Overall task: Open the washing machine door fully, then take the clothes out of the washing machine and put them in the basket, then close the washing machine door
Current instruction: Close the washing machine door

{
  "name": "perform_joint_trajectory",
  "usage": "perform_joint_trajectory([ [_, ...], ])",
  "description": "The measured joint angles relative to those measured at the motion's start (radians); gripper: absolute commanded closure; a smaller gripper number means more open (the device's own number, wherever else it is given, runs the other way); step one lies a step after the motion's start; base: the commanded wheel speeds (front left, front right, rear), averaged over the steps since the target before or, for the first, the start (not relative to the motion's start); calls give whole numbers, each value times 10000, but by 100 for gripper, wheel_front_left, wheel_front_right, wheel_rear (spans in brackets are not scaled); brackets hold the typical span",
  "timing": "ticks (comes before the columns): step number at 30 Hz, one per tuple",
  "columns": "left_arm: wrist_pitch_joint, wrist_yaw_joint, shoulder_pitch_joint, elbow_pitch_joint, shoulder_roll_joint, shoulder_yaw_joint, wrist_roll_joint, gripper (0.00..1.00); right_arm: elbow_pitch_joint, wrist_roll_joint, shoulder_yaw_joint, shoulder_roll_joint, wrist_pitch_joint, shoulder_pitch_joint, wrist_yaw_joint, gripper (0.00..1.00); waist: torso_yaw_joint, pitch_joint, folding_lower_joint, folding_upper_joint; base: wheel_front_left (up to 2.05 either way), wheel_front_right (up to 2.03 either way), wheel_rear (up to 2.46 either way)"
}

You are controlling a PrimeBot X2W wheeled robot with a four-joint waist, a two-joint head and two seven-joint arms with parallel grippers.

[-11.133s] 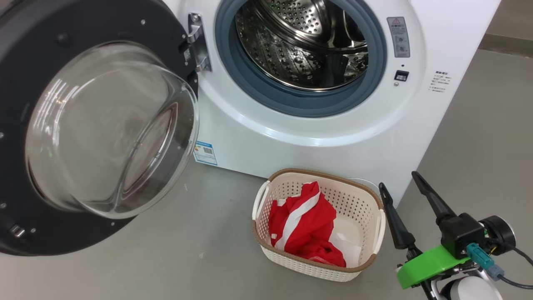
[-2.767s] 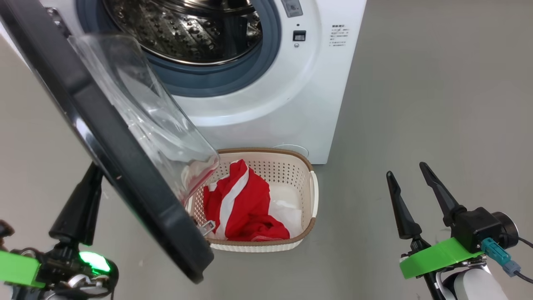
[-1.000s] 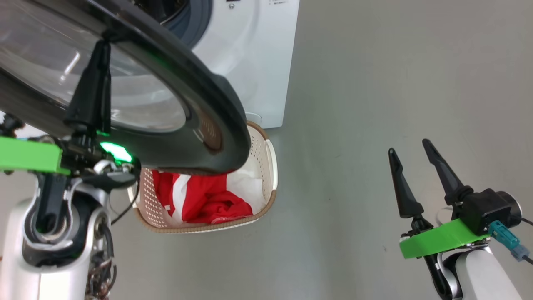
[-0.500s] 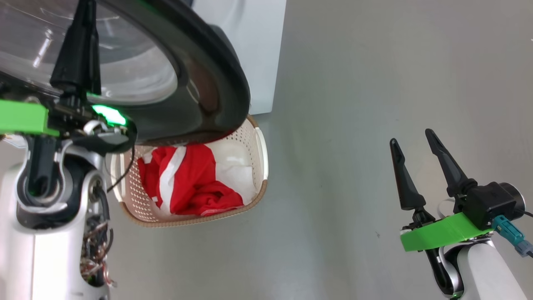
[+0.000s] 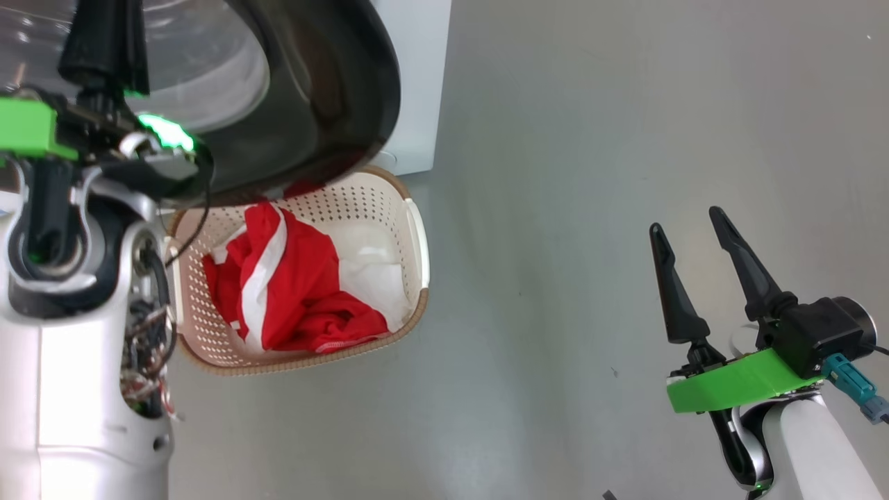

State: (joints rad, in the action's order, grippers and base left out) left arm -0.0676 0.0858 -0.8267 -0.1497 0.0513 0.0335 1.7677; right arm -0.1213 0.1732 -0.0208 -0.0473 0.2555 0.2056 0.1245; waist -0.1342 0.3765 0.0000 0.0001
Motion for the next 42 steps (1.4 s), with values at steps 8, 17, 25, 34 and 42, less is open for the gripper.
perform_joint_trajectory([
  [8,-12,-159,-774,-589,65,29,-94,100,46,0,-17,0,0,69,0,0,-168,224,0,0,0,0,0],
  [17,-12,-265,-895,-1093,27,113,-61,100,8,2,27,0,0,77,0,0,-85,83,0,0,0,0,0],
  [25,176,67,207,-589,-38,79,65,0,-127,4,56,0,0,71,0,0,250,-320,0,0,0,0,0],
  [34,447,387,2398,621,-42,48,-125,0,-274,4,117,0,0,18,0,0,741,-968,0,0,0,0,0],
  [42,957,136,4614,2192,328,-593,-1703,0,-341,0,130,-2,0,-221,0,0,1167,-1567,0,0,0,0,0],
])
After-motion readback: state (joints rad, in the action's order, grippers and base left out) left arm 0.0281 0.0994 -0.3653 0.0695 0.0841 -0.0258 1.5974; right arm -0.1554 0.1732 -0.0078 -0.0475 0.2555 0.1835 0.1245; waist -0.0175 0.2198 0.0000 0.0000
